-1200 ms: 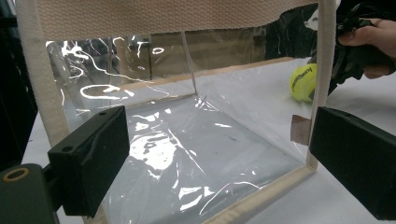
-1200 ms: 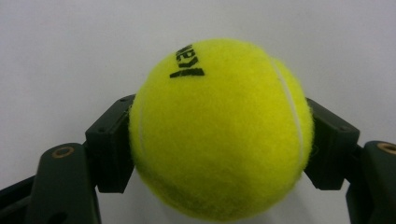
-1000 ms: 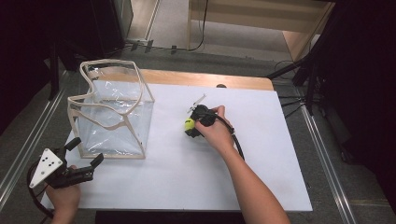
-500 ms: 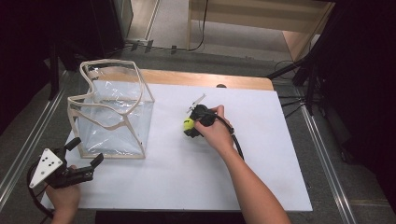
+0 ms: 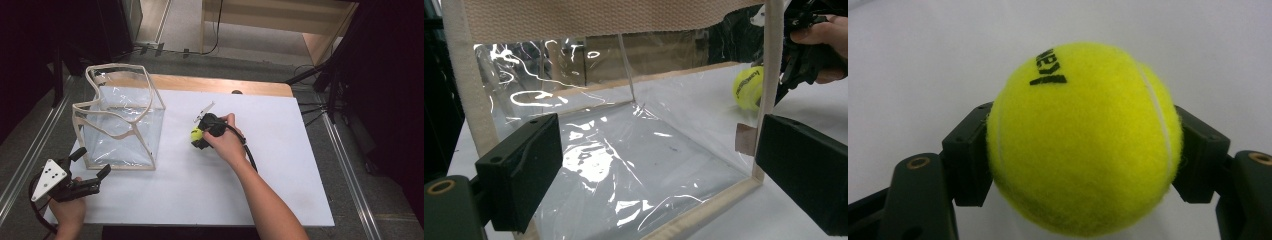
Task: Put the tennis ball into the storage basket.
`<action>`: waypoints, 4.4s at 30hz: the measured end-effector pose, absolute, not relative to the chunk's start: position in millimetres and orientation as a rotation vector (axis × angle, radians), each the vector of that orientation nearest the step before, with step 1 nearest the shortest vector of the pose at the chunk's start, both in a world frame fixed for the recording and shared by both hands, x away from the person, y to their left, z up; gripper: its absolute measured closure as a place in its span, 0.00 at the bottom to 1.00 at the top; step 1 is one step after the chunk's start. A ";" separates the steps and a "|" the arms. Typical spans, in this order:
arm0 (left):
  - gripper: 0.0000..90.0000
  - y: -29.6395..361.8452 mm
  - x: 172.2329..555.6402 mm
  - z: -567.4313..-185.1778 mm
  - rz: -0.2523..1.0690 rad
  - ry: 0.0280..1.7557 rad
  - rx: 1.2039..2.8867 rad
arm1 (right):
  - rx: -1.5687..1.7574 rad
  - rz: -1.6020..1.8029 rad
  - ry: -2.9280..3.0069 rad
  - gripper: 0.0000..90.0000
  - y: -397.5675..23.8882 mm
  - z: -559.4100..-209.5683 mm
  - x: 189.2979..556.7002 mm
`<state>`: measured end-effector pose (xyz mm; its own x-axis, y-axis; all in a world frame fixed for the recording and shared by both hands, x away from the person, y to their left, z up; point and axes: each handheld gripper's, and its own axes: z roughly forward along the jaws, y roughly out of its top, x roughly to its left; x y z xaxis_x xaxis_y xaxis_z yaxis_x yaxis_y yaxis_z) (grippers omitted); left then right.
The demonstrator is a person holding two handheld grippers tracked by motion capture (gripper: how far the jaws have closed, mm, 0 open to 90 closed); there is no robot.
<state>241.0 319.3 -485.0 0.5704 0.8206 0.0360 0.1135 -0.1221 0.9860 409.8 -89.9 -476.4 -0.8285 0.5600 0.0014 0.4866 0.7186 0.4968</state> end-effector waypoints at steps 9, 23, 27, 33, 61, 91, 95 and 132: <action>0.06 319.4 240.9 -484.9 0.734 0.806 1.602 | 0.815 0.766 2.791 0.27 -79.3 -476.1 406.9; 0.06 319.4 241.1 -485.1 0.732 0.805 1.596 | 0.754 0.809 2.817 0.27 -63.4 -475.3 404.5; 0.06 319.3 241.0 -485.1 0.732 0.805 1.595 | 0.748 0.811 2.828 0.27 -57.9 -474.7 402.7; 0.06 319.3 241.0 -485.1 0.732 0.805 1.593 | 0.730 0.818 2.842 0.27 -50.2 -473.1 400.6; 0.06 319.4 241.0 -485.0 0.731 0.808 1.591 | 0.605 0.897 2.891 0.27 -17.3 -460.2 390.5; 0.06 318.9 241.1 -485.2 0.732 0.805 1.590 | 0.501 0.969 2.868 0.27 -13.6 -391.8 382.5; 0.06 319.0 240.9 -485.0 0.732 0.807 1.593 | 0.503 0.971 2.865 0.27 -14.5 -385.1 383.9; 0.06 318.9 241.2 -485.1 0.728 0.806 1.586 | 0.440 1.000 2.838 0.27 -12.6 -320.6 388.9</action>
